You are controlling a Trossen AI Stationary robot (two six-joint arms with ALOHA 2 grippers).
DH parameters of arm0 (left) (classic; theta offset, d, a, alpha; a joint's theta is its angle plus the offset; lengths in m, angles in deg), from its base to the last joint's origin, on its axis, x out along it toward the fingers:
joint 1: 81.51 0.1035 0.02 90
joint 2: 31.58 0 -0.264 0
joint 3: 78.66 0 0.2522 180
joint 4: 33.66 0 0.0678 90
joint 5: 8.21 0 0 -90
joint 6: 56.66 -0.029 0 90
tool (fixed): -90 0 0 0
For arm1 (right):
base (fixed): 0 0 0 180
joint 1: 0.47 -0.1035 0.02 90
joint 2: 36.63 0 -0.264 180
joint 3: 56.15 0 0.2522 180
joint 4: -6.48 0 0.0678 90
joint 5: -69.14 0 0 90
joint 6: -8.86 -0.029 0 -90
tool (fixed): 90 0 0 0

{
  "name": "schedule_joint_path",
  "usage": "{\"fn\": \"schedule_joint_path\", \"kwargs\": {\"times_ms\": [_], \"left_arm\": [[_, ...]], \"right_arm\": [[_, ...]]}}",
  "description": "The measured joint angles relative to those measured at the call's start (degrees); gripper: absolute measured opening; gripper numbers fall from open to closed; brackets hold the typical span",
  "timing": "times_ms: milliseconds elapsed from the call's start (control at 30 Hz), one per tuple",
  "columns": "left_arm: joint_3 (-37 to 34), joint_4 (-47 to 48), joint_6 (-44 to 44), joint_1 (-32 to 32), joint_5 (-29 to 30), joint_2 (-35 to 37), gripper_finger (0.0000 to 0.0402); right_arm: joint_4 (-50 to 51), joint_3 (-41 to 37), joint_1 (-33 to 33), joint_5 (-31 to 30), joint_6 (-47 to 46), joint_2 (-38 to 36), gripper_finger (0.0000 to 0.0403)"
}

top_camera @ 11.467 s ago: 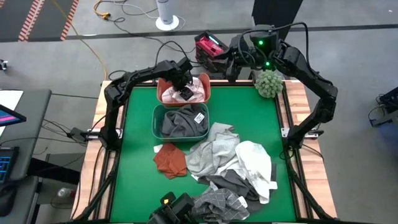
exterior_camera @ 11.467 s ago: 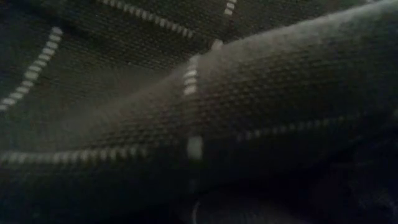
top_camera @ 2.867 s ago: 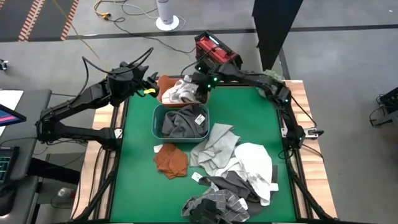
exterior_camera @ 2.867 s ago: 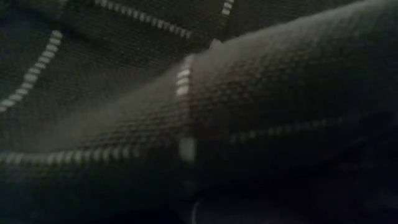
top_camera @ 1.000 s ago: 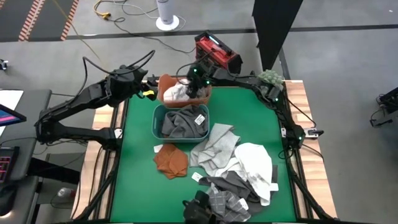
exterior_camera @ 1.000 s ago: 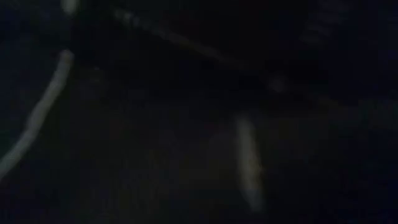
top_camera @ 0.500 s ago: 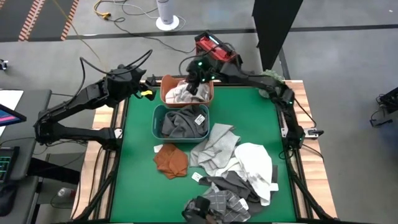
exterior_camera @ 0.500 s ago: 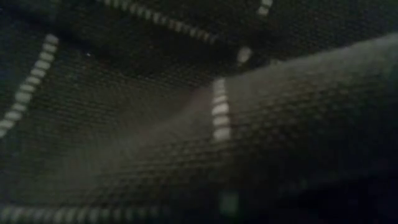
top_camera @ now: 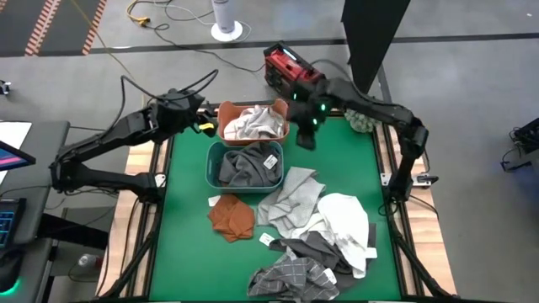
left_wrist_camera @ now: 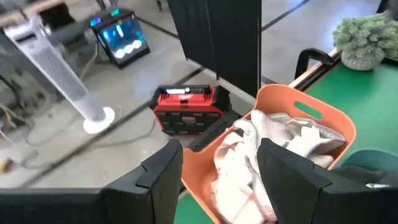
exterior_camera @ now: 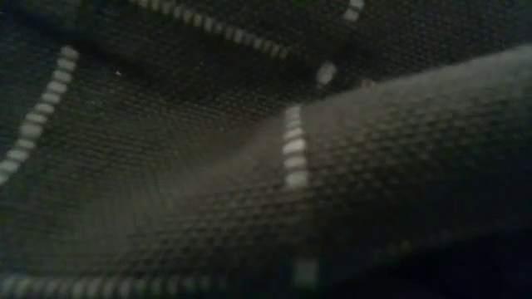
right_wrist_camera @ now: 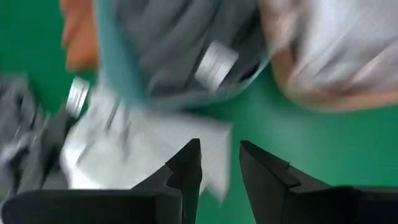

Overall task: Sort towels by color in basket
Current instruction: Put the white towel into the orange bin

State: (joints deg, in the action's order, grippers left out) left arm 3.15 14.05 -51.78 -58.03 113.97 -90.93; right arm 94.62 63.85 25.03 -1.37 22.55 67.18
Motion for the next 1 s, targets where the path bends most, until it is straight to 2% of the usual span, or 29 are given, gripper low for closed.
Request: {"fn": "schedule_joint_path", "kwargs": {"times_ms": [133,300,433,533,600,767,1000], "left_arm": [[0.0,-0.3,6.2,-1.2,-0.9,-1.5,0.0196],[0.0,-0.1,6.7,-6.0,-1.5,-0.8,0.0196],[0.0,2.3,7.4,-10.1,-3.2,1.7,0.0196],[0.0,4.9,9.5,-13.2,-4.8,3.8,0.0196],[0.0,6.1,10.4,-15.4,-4.9,5.3,0.0196],[0.0,7.4,13.3,-20.0,-4.9,8.3,0.0196],[0.0,13.2,19.5,-23.9,-4.9,9.7,0.0196]], "right_arm": [[3.1,-6.1,-5.6,-0.1,-2.7,-1.6,0.0138],[3.0,-14.1,-13.8,-0.8,-13.3,-3.7,0.0138],[3.3,-18.1,-19.8,-5.7,-28.7,-6.3,0.0138],[3.3,-20.5,-24.1,-6.2,-43.5,-6.7,0.0141],[4.0,-21.0,-27.7,-6.2,-49.2,-6.8,0.0145],[5.0,-22.4,-36.0,-6.2,-60.4,-6.3,0.0169],[9.4,-25.6,-44.5,-9.3,-69.9,-6.1,0.022]]}}
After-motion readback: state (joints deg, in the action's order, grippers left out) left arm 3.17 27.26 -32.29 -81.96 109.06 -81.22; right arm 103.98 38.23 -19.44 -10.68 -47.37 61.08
